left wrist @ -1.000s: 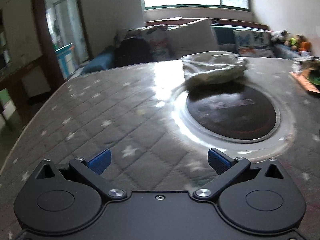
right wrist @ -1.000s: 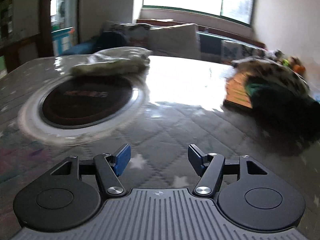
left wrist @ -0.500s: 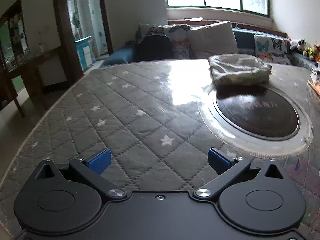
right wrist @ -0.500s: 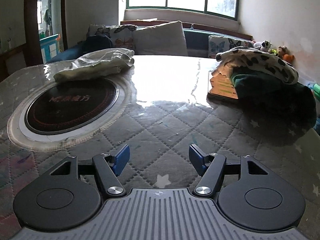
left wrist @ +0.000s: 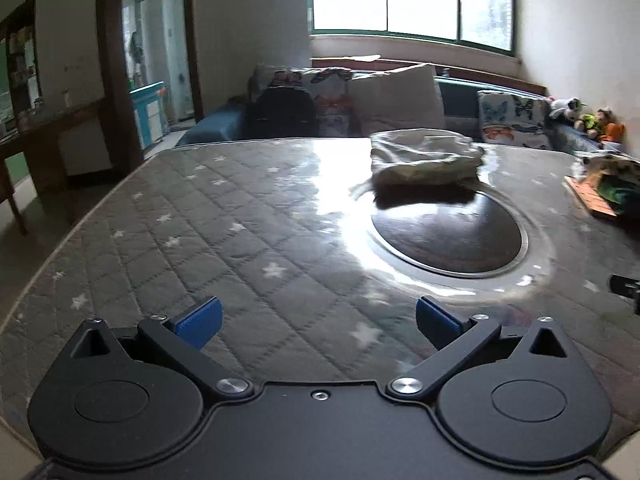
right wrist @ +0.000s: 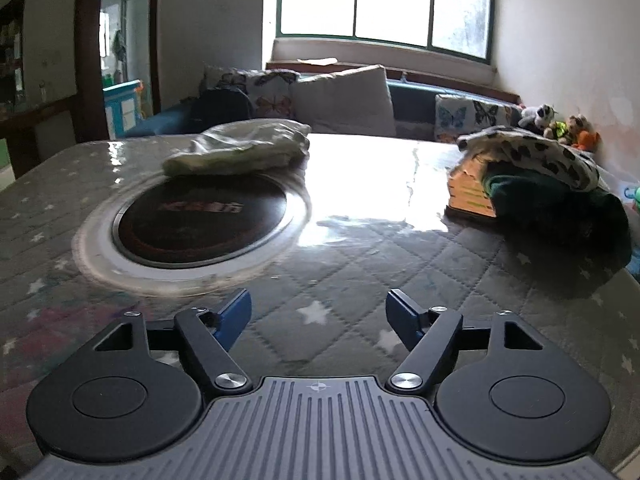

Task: Fold clothes

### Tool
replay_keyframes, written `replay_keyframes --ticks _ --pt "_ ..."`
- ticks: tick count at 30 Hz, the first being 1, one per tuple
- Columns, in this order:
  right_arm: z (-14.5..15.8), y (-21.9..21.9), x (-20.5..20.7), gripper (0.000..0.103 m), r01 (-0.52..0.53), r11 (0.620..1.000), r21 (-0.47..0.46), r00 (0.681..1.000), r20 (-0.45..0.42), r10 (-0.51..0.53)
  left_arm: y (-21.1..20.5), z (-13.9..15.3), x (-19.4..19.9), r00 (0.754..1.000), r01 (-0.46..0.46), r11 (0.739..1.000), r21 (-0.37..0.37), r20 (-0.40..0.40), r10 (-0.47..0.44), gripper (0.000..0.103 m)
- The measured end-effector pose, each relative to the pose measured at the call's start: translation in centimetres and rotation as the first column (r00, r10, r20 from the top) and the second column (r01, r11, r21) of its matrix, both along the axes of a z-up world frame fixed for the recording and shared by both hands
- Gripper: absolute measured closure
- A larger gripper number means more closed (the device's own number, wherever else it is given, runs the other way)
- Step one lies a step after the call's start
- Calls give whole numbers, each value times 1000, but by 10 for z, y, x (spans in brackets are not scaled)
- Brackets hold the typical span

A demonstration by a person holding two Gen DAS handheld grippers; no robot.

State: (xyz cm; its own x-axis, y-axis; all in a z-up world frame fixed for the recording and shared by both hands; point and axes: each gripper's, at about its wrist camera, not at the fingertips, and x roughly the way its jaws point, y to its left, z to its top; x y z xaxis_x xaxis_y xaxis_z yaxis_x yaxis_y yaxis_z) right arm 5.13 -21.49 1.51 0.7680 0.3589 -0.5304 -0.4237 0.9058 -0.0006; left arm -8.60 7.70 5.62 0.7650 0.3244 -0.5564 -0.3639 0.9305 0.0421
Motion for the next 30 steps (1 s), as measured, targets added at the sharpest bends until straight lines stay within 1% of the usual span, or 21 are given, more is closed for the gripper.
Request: replay_keyframes --ticks 2,7,9,12,14,16,19,20,21,23,27,30 --pt "-1 0 -9 26 0 1000 12 1000 -7 0 -8 -4 -4 1000 12 1000 -1 -1 -12 0" --pt "-7 -5 -26 26 9 999 35 1000 -28 -8 -17 -17 -13 999 37 999 -38 -14 -38 0" --pt "-13 -9 -26 26 15 1000 26 999 -34 -14 -19 -21 -13 999 47 998 -39 -22 -48 0" --pt "-16 -16 -17 26 31 999 12 999 -41 -31 -5 -21 -10 999 42 999 -29 -11 -43 0" --pt "-18 -20 -7 26 40 999 1 998 -43 -39 7 -21 -6 1000 20 1000 -20 -11 -20 0" --pt "-20 -26 10 26 69 997 -20 997 -36 -69 21 -21 -1 1000 1 1000 -8 -15 -1 0" --pt "-23 -33 34 26 106 994 -10 993 -49 -106 46 -22 7 999 -33 999 6 -5 33 0" --pt "-23 -35 43 26 117 993 -2 991 -56 -117 45 -20 6 999 -35 999 7 -5 35 0" --pt "-23 -36 49 26 128 992 0 990 -62 -128 60 -20 12 998 -64 998 13 -3 64 0" --pt "-25 -38 63 26 141 990 0 988 -70 -141 82 -22 20 996 -90 996 15 -13 91 0" --pt "-30 -39 101 26 162 987 5 982 -101 -161 128 -29 31 991 -135 991 26 -22 136 0" --pt "-32 -38 121 26 169 986 -6 980 -106 -169 157 -32 37 986 -163 986 38 -36 164 0"
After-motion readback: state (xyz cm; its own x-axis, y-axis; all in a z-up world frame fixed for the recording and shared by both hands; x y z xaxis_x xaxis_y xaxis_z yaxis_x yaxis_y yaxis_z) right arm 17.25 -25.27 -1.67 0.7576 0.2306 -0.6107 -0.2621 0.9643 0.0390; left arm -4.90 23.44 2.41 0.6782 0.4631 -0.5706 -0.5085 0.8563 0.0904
